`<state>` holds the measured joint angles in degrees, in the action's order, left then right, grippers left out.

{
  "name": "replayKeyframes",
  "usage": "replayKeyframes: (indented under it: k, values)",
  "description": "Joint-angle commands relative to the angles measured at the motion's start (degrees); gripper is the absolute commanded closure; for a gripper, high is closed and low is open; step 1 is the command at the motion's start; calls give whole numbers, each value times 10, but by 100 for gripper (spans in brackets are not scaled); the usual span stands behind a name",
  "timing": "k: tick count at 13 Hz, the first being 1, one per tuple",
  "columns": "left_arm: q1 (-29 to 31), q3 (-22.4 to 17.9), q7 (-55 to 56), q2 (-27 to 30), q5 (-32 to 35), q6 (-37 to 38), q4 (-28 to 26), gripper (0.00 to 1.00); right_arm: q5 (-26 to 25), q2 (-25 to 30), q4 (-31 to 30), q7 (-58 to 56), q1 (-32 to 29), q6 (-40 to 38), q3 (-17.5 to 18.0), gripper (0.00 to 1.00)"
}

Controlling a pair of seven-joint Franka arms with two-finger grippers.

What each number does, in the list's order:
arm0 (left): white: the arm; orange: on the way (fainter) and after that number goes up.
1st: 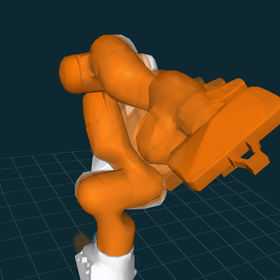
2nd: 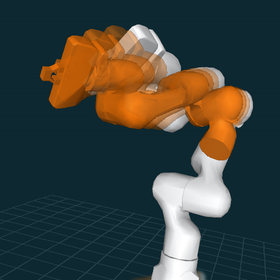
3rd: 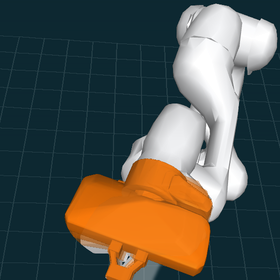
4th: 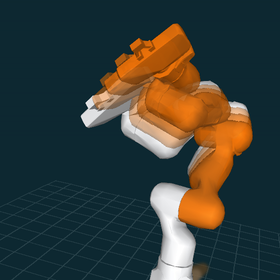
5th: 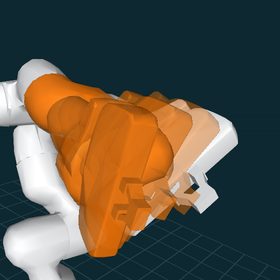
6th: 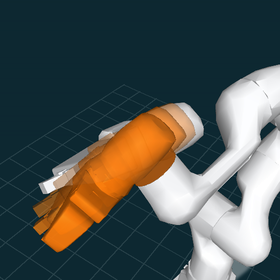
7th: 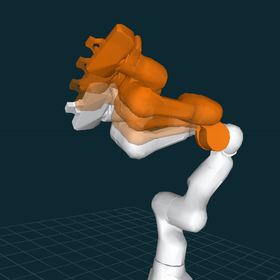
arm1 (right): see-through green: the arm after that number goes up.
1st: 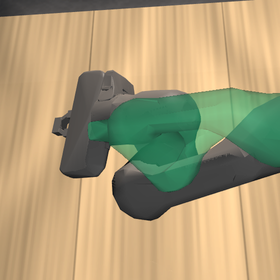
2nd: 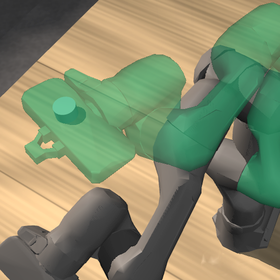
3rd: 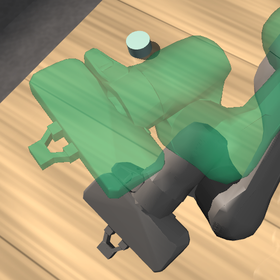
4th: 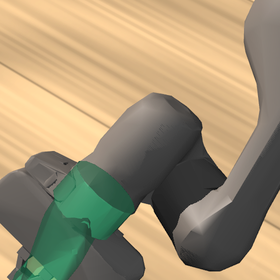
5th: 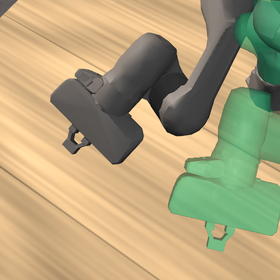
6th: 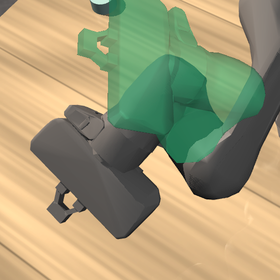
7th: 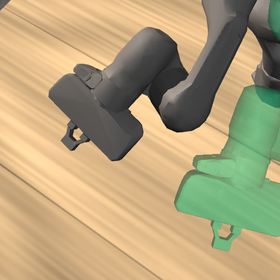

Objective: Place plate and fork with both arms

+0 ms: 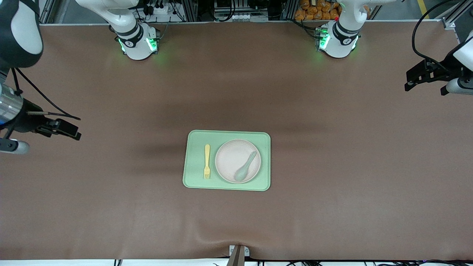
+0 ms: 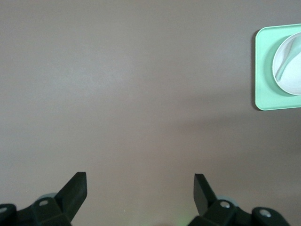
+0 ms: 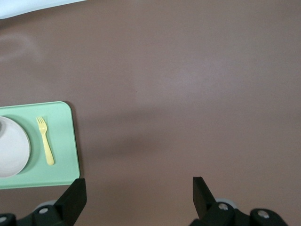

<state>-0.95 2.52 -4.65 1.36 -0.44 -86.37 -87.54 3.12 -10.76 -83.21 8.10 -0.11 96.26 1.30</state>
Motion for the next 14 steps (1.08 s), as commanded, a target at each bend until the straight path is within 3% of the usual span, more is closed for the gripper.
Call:
replayKeyframes:
  k: [1, 6, 14]
  values:
    - [6, 1, -7, 2, -14, -3, 0, 0, -6, 60, -60, -29, -14, -1, 14, 0]
    - [7, 1, -9, 2, -14, -2, 0, 0, -6, 135, -143, -30, 4, 3, 15, 0]
    - [15, 1, -11, 1, -14, -3, 0, 0, -22, 100, -58, -26, 2, -13, 14, 0]
